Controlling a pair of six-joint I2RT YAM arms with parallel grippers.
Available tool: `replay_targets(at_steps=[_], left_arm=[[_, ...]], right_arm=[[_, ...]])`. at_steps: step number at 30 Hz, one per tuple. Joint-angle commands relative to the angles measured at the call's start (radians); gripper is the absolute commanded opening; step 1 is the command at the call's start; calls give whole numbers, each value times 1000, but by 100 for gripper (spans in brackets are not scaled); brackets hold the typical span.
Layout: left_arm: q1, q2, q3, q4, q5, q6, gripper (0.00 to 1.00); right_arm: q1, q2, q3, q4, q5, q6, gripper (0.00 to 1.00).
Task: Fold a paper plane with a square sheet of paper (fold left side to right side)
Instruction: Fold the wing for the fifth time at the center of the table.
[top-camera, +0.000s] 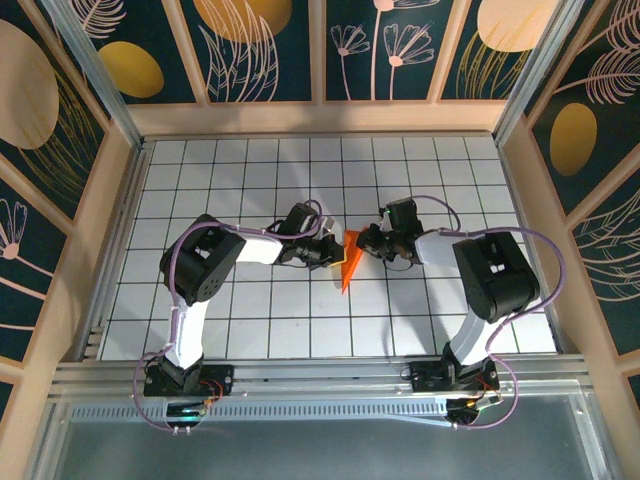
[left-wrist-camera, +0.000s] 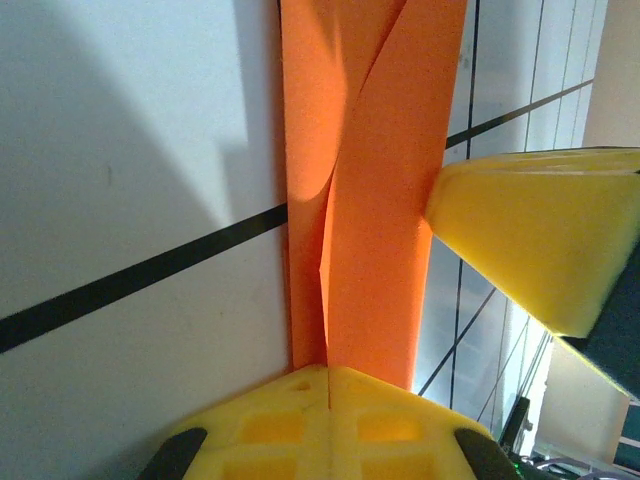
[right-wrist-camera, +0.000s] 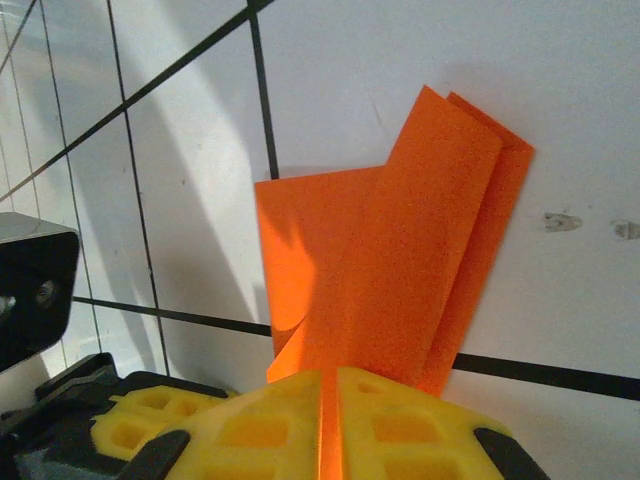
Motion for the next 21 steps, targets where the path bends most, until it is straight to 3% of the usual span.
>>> replay_targets(at_steps=[1,16,21], left_arm=[[15,59,-14,-108,-189,30,0],[23,57,-27,-117,-222,19,0],[26,22,-48,-48,-186,-4,3]], right_arm=[[6,24,19,-7,17,-22,13],[0,70,10,-40,35,-39,12],[-2,81,-4,-69,53,-51,6]])
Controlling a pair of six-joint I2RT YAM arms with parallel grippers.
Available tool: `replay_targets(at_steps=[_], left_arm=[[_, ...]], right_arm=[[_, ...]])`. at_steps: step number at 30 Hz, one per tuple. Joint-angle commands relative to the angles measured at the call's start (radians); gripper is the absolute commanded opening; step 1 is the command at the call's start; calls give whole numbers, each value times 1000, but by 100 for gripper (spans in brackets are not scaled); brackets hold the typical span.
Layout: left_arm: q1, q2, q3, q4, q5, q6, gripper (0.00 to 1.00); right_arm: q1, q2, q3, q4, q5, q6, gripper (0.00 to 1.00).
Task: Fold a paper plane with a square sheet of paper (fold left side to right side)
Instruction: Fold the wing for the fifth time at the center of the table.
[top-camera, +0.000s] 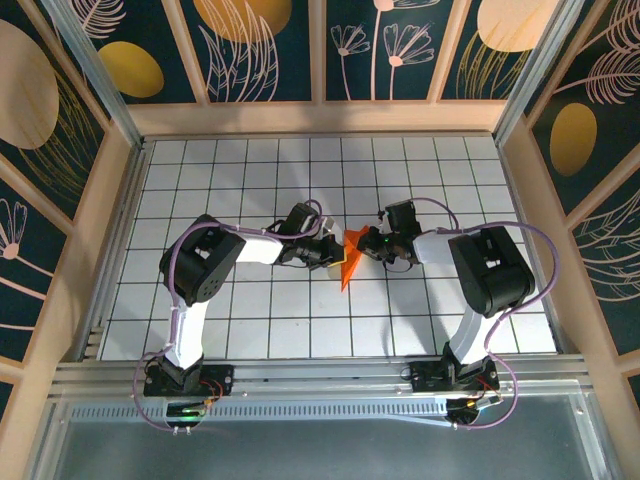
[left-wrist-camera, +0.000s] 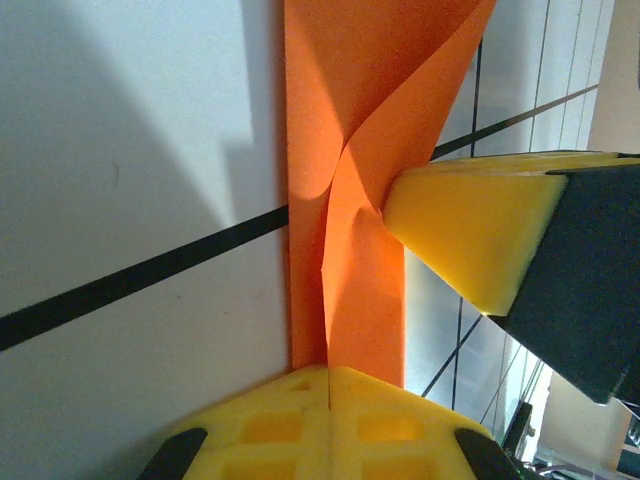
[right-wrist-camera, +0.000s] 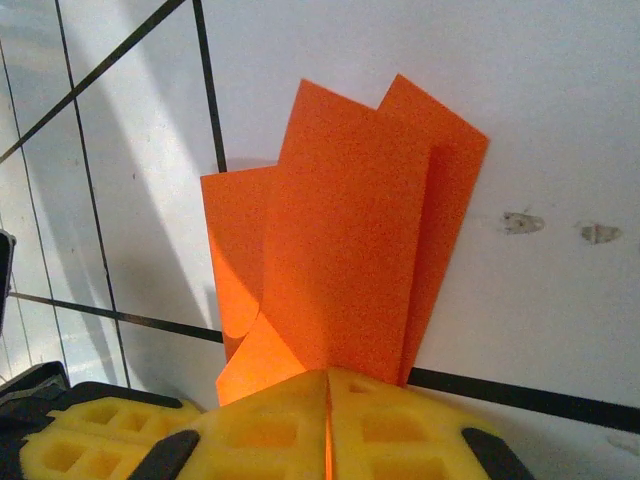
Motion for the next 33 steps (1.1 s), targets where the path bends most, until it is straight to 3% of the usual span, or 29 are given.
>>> replay_targets(at_steps=[1,8,11,14,21,33], left_arm=[[28,17,-43,-36,-163,1,5],[29,-83,-8,-68,-174,18,22],[30,-137,-13,-102,-209,30,25],[31,-190,-25,-136,-202,50,19],[0,-261,-52,-115,-3,20,5],[-80,-171,-10,-76,52,-13,2]], right_arm=[[-1,42,-10,-72,46,-25,3],[-9,44,-43,-66,53,-26,0],[-10,43,-49,-58,49,-23,0],[-9,40,-49,-53,46,-22,0],[-10,35,-46,-52,43,-26,0],[-6,35,-53,-52,43,-26,0]])
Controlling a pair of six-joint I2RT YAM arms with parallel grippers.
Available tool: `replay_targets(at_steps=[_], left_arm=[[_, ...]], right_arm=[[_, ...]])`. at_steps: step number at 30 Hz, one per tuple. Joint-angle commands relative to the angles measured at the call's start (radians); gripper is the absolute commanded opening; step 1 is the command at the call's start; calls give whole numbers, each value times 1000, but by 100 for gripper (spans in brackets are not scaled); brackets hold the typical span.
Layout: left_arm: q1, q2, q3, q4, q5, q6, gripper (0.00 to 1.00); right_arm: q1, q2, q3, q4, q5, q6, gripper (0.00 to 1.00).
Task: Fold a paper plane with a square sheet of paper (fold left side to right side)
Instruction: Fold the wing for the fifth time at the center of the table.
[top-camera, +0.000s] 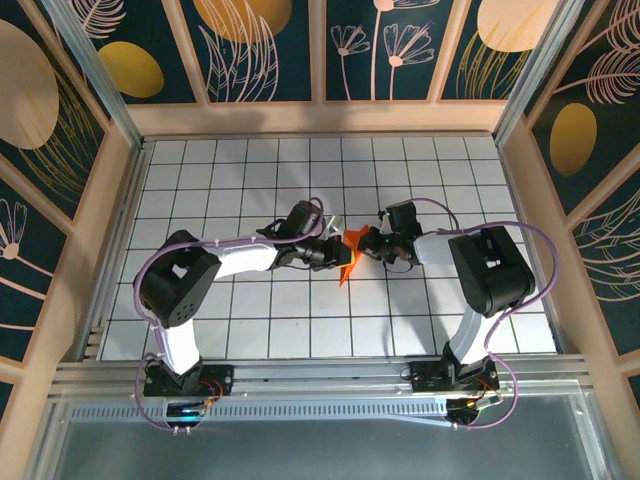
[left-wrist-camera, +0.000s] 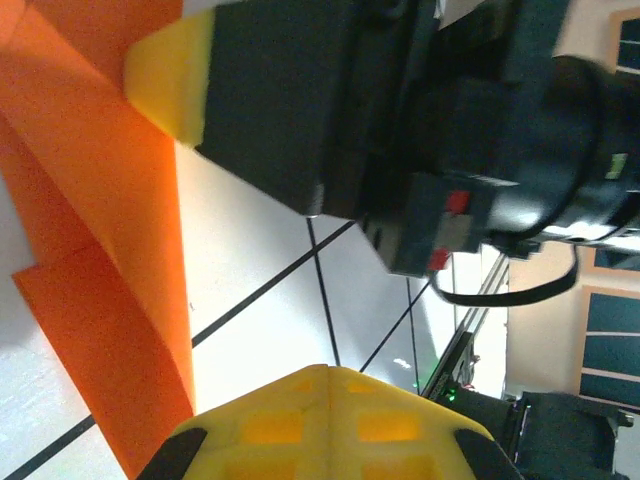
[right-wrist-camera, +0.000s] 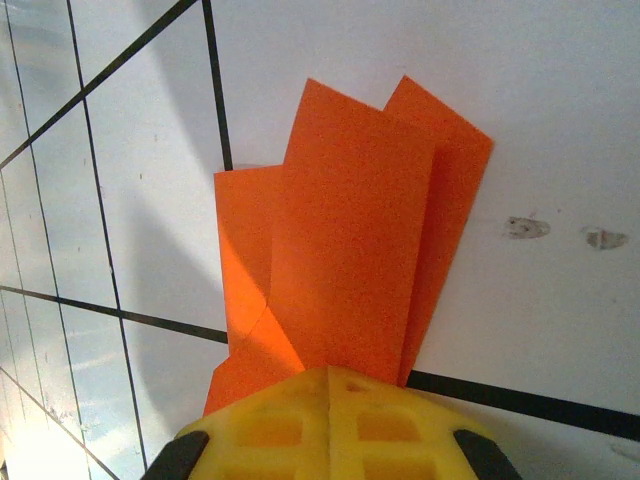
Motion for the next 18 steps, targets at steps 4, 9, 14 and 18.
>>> replay_targets(at_steps=[4,9,14,18], left_arm=[[2,65,30,9,21,-8,2],[0,88,15,1,14,1,2],[-1,107,2,-5,6,9,2],[0,126,-1,-5,11,18,2]], right_arm=[[1,33,-36,-80,52,-20,0],[2,37,-35,-80,53,-20,0],[2,38,-33,-85,54,-22,0],[0,39,-28,-87,55,-23,0]])
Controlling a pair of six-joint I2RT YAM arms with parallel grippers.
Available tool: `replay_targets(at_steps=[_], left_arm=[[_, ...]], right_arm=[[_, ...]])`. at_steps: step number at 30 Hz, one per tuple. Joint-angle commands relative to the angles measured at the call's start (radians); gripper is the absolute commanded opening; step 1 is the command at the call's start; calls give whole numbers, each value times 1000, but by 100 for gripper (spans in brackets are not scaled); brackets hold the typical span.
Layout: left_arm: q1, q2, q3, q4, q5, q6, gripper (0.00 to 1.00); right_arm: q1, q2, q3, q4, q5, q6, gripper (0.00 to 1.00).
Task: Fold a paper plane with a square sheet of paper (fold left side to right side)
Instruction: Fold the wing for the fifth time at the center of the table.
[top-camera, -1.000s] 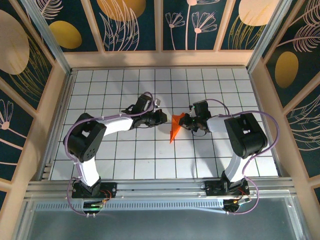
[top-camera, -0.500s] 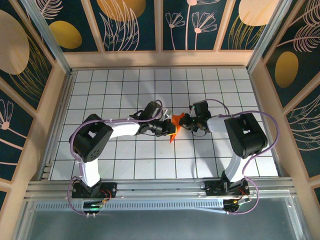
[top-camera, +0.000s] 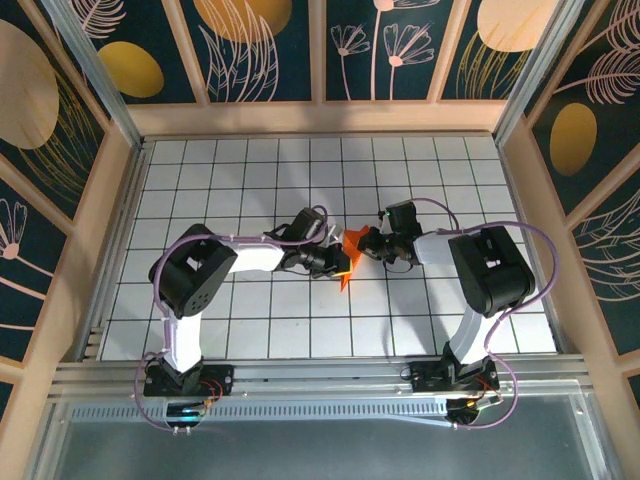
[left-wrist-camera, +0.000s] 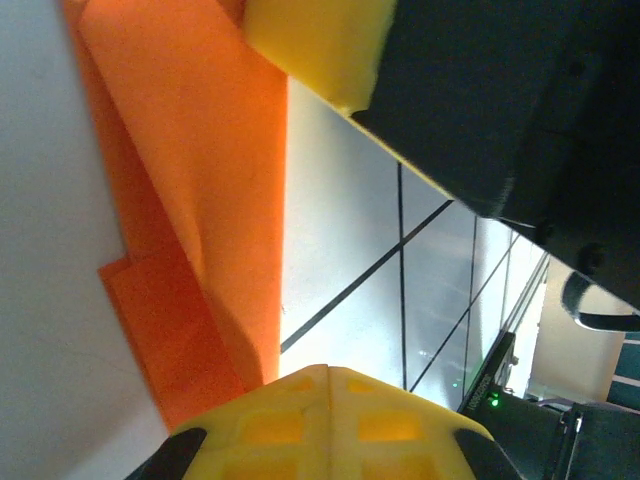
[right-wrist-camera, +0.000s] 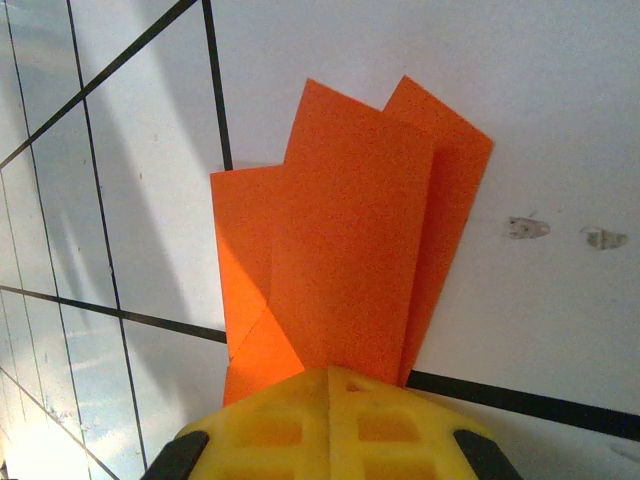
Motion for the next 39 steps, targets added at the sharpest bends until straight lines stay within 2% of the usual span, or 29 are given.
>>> replay_targets(at_steps=[1,28,36,39], left_arm=[[-1,31,-7,-5,2,20,2],[-1,70,-30,-28,-46,37,0],[-14,66,0,-178,-191,102,0],[-21,65,6,-232,-260,127,0]], right_arm=[[2,41,-26,-89,55,-24,0],[8,33,6,-110,45,-31,0],[-10,-70,33,-62,-2,-43,0],[-30,-130,-22,9,-52,-37,0]])
